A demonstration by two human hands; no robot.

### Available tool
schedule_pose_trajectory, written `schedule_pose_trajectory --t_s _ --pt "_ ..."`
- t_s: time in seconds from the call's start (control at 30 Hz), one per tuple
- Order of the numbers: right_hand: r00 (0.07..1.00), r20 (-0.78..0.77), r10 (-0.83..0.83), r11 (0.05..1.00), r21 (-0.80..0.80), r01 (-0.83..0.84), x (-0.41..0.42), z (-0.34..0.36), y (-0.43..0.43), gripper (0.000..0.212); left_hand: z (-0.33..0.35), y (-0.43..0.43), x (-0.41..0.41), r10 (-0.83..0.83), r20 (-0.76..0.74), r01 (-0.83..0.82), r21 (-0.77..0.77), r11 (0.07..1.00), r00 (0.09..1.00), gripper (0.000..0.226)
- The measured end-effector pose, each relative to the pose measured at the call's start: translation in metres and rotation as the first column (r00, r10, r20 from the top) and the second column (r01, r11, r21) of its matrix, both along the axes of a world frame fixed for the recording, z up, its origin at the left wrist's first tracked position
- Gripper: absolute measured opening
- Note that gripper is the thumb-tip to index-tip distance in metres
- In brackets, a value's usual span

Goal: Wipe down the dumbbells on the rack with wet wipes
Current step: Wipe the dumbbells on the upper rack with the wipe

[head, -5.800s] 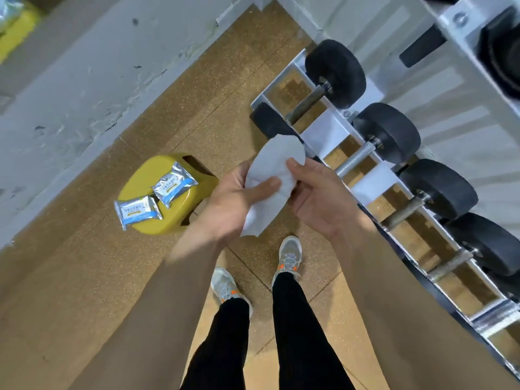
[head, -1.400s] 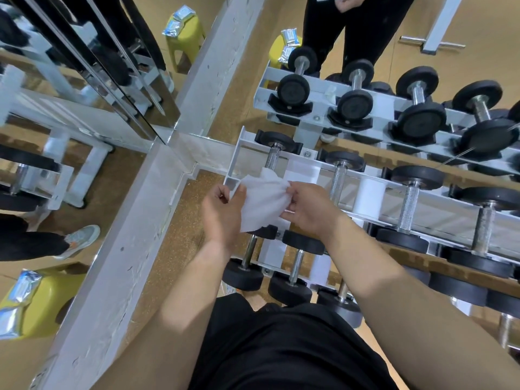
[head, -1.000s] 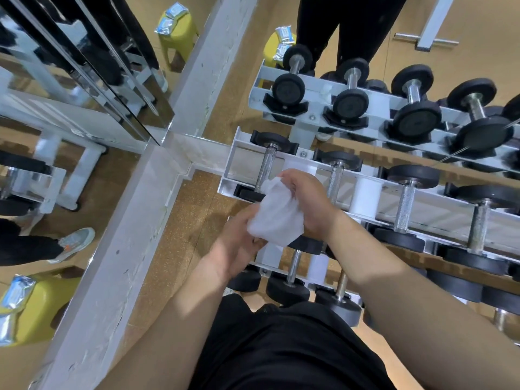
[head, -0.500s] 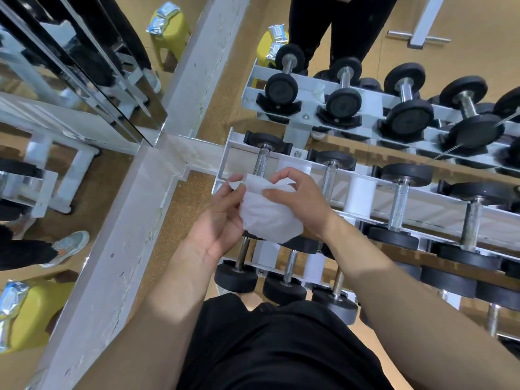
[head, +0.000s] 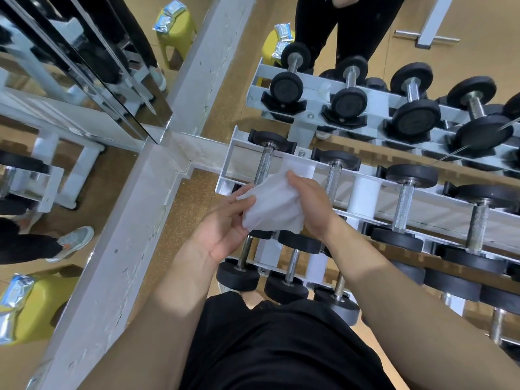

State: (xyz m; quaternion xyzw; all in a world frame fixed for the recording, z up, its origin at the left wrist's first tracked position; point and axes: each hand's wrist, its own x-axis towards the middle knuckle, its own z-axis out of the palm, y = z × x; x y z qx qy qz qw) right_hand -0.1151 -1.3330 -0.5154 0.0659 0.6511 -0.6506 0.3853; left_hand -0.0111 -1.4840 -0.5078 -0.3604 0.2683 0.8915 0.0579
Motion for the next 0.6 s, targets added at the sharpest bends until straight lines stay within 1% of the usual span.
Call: schedule_pose_trajectory --t_s 0.1,0.13,0.2,0.27,0.3,0.33,0.37,0.43,0.5,0.53,0.57,0.6 --pt "0.999 -0.049 0.012 1.000 0.013 -0.012 -0.005 -0.003 -0.001 0.016 0.001 -0.003 0.001 -0.089 0.017 0.089 -0.005 0.996 0.996 0.033" --pt "0.998 -0.069 0.016 0.999 0.032 -0.013 -0.008 -0.004 -0.001 0.018 -0.001 -0.004 0.000 -0.108 0.055 0.110 -0.048 0.993 0.993 0.026" --pt "0.995 -0.100 0.010 0.995 0.099 0.000 -0.014 -0.005 -0.002 0.027 -0.008 -0.008 -0.001 -0.100 0.170 0.132 -0.193 0.972 0.980 0.016" --pt "0.988 -0.147 0.044 0.981 0.193 -0.015 -0.017 -0.009 -0.003 0.019 -0.018 -0.011 -0.003 -0.023 0.268 0.119 -0.349 0.930 0.963 0.013" --pt "0.980 -0.178 0.088 0.967 0.252 -0.041 -0.018 -0.012 -0.003 0.019 -0.023 -0.013 -0.005 0.018 0.288 0.109 -0.421 0.901 0.958 0.009" --pt "0.970 -0.205 0.131 0.948 0.312 -0.062 -0.017 -0.014 -0.005 0.024 -0.027 -0.014 -0.007 0.045 0.288 0.104 -0.481 0.871 0.957 0.009" --pt "0.958 -0.234 0.167 0.929 0.362 -0.074 -0.016 -0.018 -0.007 0.032 -0.030 -0.015 -0.010 0.061 0.285 0.101 -0.520 0.848 0.957 0.014" --pt "0.947 -0.249 0.203 0.907 0.412 -0.086 -0.014 -0.025 -0.010 0.047 -0.038 -0.020 -0.015 0.037 0.282 0.140 -0.583 0.800 0.959 0.025" --pt "0.955 -0.207 0.211 0.901 0.419 -0.108 -0.012 -0.030 -0.011 0.056 -0.043 -0.023 -0.023 -0.015 0.261 0.183 -0.636 0.750 0.965 0.028" --pt "0.966 -0.170 0.197 0.904 0.412 -0.112 -0.013 -0.030 -0.012 0.061 -0.046 -0.023 -0.027 -0.040 0.259 0.209 -0.668 0.715 0.965 0.034" --pt "0.978 -0.129 0.164 0.913 0.395 -0.101 -0.015 -0.032 -0.012 0.064 -0.048 -0.023 -0.032 -0.061 0.267 0.237 -0.703 0.670 0.962 0.038" --pt "0.986 -0.093 0.135 0.916 0.391 -0.088 -0.017 -0.032 -0.013 0.062 -0.049 -0.023 -0.037 -0.074 0.280 0.264 -0.739 0.619 0.957 0.040"
